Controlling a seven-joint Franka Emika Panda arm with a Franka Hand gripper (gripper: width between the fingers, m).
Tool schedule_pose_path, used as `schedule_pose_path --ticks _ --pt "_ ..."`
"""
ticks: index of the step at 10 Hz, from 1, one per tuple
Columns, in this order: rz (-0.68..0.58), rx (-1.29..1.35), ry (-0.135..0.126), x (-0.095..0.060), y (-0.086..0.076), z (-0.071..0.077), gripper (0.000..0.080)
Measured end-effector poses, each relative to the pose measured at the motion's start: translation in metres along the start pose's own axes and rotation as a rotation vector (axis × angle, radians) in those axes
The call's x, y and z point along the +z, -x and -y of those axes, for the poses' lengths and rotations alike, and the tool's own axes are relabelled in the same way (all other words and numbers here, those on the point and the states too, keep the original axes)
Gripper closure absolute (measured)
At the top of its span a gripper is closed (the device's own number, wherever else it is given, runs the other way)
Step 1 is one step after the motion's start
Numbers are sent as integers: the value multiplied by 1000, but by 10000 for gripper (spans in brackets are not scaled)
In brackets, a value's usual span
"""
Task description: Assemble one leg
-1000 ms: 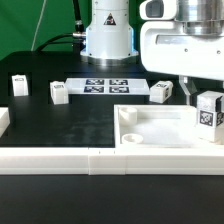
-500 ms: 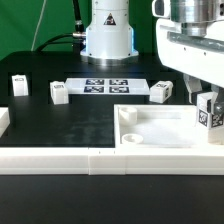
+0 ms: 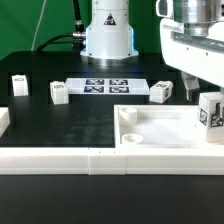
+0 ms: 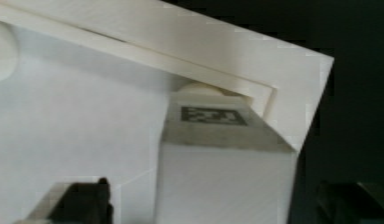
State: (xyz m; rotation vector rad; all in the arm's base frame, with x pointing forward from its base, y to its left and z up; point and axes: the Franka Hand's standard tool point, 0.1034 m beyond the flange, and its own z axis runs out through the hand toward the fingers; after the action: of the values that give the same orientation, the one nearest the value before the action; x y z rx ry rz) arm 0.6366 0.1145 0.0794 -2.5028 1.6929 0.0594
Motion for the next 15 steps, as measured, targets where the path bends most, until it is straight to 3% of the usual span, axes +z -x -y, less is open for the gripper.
schedule_pose_path --ticks 2,6,10,13,15 --pt "-1 -243 5 1 6 1 153" --pt "-14 -643 22 2 11 1 150" --pt "-24 -1080 68 1 9 4 150" --pt "-39 -1305 71 3 5 4 150" --pt "-38 -1289 70 3 6 4 418"
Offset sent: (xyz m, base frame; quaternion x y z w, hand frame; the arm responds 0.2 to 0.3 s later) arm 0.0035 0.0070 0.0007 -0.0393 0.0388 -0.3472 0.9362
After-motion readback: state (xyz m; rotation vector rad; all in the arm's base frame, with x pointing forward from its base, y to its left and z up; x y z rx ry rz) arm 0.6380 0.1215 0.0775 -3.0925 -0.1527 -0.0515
